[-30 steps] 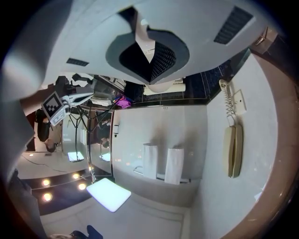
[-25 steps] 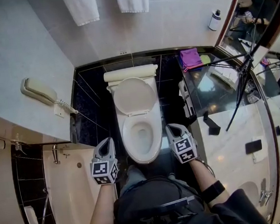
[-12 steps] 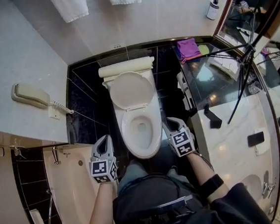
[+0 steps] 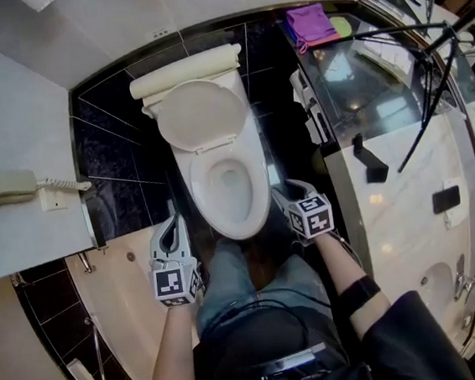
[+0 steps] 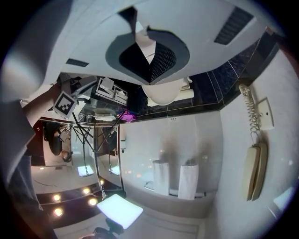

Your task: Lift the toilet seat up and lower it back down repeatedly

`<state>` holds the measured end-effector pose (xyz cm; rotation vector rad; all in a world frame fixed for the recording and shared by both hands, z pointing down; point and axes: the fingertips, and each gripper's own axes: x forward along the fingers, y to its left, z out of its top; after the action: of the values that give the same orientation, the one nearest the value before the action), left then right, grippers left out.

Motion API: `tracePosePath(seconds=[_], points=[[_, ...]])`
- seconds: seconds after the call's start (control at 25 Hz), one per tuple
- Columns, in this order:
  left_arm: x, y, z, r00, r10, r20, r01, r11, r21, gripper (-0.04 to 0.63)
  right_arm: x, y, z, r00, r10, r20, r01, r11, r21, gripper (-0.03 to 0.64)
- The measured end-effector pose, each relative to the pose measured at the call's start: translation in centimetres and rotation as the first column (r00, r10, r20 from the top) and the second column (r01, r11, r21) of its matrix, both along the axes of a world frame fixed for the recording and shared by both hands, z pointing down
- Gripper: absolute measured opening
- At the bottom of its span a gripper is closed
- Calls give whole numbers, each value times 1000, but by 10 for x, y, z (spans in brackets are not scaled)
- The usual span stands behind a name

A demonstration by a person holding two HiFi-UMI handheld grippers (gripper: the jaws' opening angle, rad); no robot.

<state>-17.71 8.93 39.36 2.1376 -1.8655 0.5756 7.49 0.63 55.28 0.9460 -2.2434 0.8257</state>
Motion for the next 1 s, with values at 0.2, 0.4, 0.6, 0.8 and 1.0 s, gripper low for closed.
tracePosePath(seconds=[0.2, 0.4, 0.6, 0.8, 1.0], points=[[-5, -9, 49, 1000, -8, 8, 8, 1000, -3, 0, 17, 20, 88, 999, 35, 3, -34, 990, -135, 181], [-6, -12, 117, 1000, -22, 16, 23, 1000, -15, 0, 32, 43, 185, 993, 111, 37, -97, 959, -265, 181], [-1, -12, 176, 999, -22, 47, 24, 1000, -21, 0, 28, 61, 266, 979, 184, 93, -136, 915, -380, 181], [6, -14, 217, 998, -11, 66, 13, 1000, -20, 0, 19, 76, 328, 957, 258, 130, -166, 860, -483, 179], [8, -16, 238, 998, 0, 67, 2, 999, -34, 0, 13, 86, 373, 935, 328, 131, -202, 799, -566, 179]])
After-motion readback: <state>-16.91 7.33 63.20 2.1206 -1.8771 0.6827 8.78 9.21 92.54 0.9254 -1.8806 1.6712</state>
